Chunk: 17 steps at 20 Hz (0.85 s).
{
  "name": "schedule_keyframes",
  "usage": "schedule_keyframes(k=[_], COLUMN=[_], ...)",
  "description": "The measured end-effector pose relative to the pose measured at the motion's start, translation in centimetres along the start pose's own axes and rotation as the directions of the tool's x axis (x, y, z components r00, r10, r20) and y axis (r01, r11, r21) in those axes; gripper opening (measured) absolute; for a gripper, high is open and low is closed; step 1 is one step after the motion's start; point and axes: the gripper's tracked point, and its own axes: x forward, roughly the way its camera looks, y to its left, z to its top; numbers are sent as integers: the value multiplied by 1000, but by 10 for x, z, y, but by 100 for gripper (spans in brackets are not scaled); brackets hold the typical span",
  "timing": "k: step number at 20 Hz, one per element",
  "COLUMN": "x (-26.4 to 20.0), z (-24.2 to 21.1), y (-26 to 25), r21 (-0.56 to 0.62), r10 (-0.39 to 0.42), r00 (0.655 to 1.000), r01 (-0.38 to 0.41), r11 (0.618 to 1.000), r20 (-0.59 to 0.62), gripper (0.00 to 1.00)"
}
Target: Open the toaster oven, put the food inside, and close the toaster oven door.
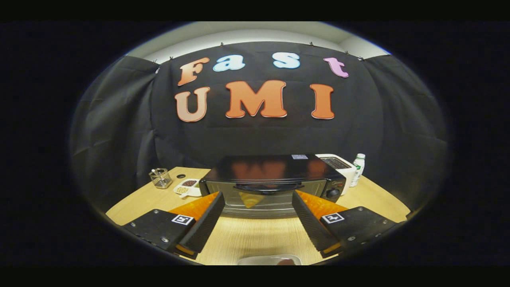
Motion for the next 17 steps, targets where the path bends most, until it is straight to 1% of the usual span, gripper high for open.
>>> schedule_keyframes(k=[3,4,7,12,17], x=[-26,-33,-52,-64,-65], z=[26,32,46,59,55], y=[-2,-3,3,-5,-10], r21=[-21,-28,-20,-41,-46], r10=[14,11,34,13,-5], r00=[999,999,998,996,996], r01=[-14,-10,-33,-10,10], r11=[1000,1000,999,999,999], r20=[37,38,55,90,92], gripper=[100,100,100,100,100])
